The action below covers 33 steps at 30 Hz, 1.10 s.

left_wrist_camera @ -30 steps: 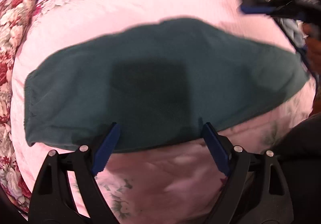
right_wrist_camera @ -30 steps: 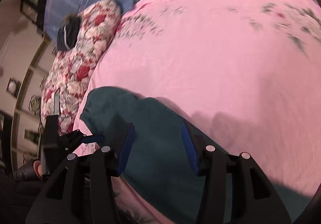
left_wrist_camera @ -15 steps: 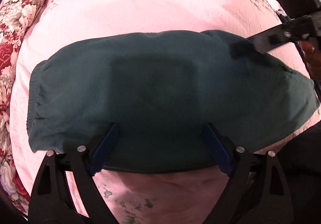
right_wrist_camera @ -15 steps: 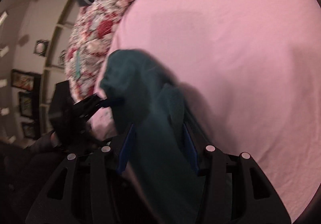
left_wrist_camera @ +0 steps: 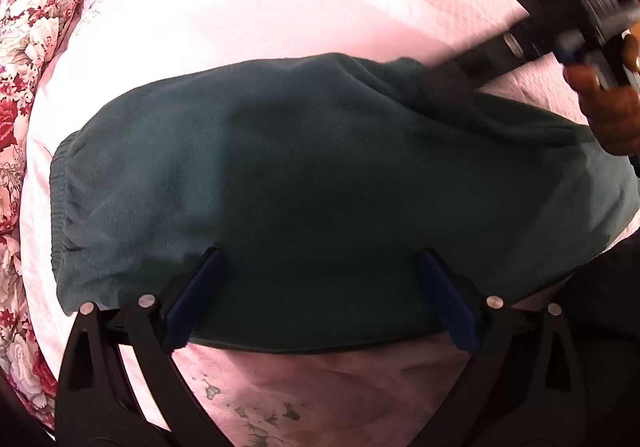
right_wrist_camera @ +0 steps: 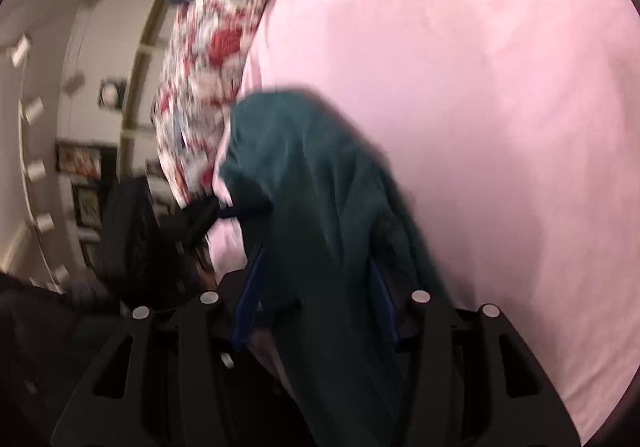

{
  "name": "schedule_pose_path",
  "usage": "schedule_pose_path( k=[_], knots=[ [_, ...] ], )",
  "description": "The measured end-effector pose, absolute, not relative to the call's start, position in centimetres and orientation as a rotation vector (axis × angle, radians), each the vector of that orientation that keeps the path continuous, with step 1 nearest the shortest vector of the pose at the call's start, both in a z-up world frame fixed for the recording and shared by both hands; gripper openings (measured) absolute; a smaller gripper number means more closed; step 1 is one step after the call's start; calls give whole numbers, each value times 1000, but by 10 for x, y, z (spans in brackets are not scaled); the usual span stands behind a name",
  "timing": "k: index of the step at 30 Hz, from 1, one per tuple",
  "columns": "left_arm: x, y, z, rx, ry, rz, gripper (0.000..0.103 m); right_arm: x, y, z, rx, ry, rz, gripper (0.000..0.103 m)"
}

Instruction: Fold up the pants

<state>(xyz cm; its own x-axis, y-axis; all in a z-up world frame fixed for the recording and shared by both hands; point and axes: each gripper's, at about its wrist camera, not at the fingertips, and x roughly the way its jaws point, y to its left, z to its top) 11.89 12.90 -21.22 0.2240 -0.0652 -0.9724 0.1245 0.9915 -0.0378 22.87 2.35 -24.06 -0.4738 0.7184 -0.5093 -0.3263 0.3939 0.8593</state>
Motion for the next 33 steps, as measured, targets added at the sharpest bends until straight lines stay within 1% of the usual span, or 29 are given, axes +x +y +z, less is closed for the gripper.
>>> schedule_pose_path(
  k=[2, 5, 8, 10, 12, 14, 15, 19, 23, 26, 28, 31, 33],
  knots=[
    [121, 128, -212, 52, 1340, -129, 99, 226, 26, -241, 368, 1645, 1314, 51],
    [124, 125, -213, 56, 1341, -131, 100, 218, 31, -238, 314, 1633, 1344, 52],
    [127, 124, -213, 57, 1342, -131, 101, 235, 20, -241, 450, 1551, 1214, 52],
    [127, 125, -213, 58, 1341, -133, 101, 248, 7, -237, 548, 1458, 1141, 52],
    [126, 128, -212, 58, 1339, -135, 101, 252, 3, -238, 591, 1434, 1124, 52],
    [128, 128, -213, 60, 1335, -136, 101, 251, 3, -239, 558, 1429, 1115, 51],
    [127, 127, -214, 61, 1333, -136, 101, 249, 4, -240, 536, 1425, 1111, 48],
    [126, 128, -214, 63, 1326, -143, 101, 249, -1, -242, 555, 1471, 1099, 49],
    [118, 144, -199, 34, 1328, -165, 100, 251, -24, -223, 455, 1424, 1004, 51],
    [122, 167, -164, 36, 1205, -147, 100, 239, -43, -202, 456, 1380, 1002, 51],
    [126, 185, -155, 34, 1165, -116, 100, 216, -44, -184, 427, 1350, 1047, 51],
    [127, 211, -166, 35, 1184, -61, 100, 180, -40, -178, 341, 1351, 1088, 51],
    [121, 229, -185, 76, 1219, -11, 100, 154, -39, -186, 292, 1382, 1083, 51]
  ],
)
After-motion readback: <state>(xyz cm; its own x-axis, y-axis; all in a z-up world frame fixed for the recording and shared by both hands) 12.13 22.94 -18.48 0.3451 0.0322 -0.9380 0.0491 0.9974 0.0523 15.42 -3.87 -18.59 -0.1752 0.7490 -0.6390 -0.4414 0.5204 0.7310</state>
